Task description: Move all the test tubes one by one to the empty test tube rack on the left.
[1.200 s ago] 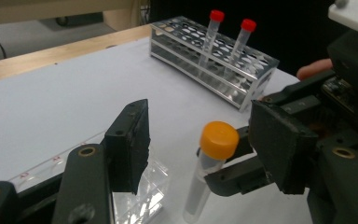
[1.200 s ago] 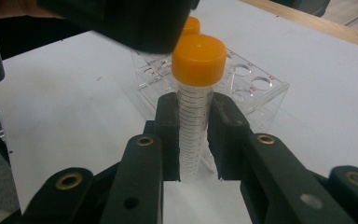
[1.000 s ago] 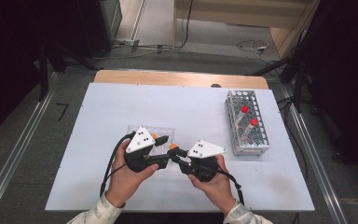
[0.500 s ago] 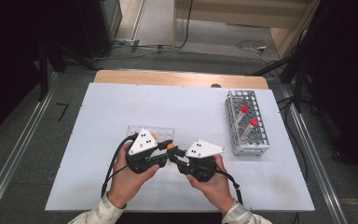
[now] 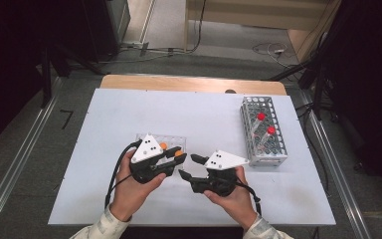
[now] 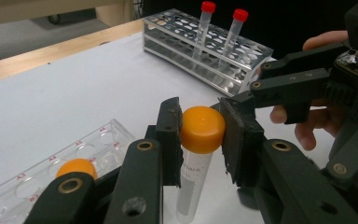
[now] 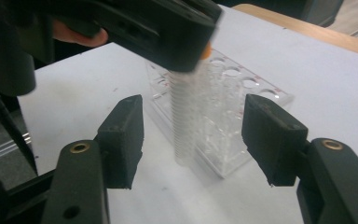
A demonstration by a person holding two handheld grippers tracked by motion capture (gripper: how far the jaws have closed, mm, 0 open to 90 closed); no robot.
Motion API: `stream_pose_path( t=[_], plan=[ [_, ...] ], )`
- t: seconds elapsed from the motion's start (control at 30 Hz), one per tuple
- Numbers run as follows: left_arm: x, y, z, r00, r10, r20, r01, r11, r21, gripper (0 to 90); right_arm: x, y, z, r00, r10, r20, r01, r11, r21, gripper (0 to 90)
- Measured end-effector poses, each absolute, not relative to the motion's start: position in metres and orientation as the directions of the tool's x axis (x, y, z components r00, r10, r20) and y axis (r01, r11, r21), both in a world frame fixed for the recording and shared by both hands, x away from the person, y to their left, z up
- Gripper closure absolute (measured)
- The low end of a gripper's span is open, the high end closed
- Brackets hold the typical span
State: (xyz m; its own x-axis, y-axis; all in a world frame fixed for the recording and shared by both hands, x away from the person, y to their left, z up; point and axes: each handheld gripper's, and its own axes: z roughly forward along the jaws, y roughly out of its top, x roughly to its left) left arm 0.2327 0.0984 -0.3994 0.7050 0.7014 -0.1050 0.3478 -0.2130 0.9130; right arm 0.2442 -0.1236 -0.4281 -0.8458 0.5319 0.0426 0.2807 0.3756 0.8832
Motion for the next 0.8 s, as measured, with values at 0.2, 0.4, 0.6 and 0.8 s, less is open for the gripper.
stream_pose_path(
  t=[0.2,0.4,0.6,0.8],
  plan=[
    [0.234,0.106,-0.395,0.693,0.712,-0.109,0.347,-0.197,0.917,71.1,0.246,-0.139,-0.430,-0.828,0.558,0.057,0.304,0.360,0.882,36.6],
    [0.234,0.117,-0.391,0.674,0.730,-0.114,0.348,-0.178,0.920,71.1,0.248,-0.151,-0.432,-0.813,0.578,0.067,0.320,0.349,0.881,37.0],
    [0.236,0.127,-0.387,0.651,0.750,-0.117,0.349,-0.159,0.923,71.2,0.249,-0.158,-0.434,-0.799,0.597,0.067,0.331,0.344,0.879,37.2],
    [0.238,0.135,-0.385,0.626,0.771,-0.115,0.351,-0.148,0.925,71.2,0.251,-0.160,-0.435,-0.795,0.602,0.068,0.335,0.344,0.877,37.4]
  ],
)
